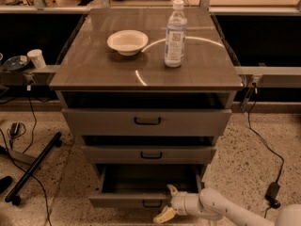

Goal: Open bottom drawer

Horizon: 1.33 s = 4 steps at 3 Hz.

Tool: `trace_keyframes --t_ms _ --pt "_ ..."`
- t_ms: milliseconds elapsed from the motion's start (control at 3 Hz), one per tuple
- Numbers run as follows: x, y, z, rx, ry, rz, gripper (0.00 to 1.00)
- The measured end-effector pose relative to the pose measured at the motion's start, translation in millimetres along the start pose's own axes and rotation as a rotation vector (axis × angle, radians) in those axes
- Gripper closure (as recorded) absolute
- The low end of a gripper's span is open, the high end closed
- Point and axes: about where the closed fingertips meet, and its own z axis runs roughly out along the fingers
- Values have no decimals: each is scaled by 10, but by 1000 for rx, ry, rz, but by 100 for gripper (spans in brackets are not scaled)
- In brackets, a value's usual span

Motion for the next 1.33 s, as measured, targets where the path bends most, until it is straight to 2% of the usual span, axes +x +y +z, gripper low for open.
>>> trace_keyframes --t_ms 333,667,1000,1333 --pt "-43 -61 23 0 -2 2 0" --pt "-198 -482 220 -15 -2 -13 0" --pt "-39 -382 267 -23 -10 11 0" --pt "-25 -308 229 -28 -10 6 0"
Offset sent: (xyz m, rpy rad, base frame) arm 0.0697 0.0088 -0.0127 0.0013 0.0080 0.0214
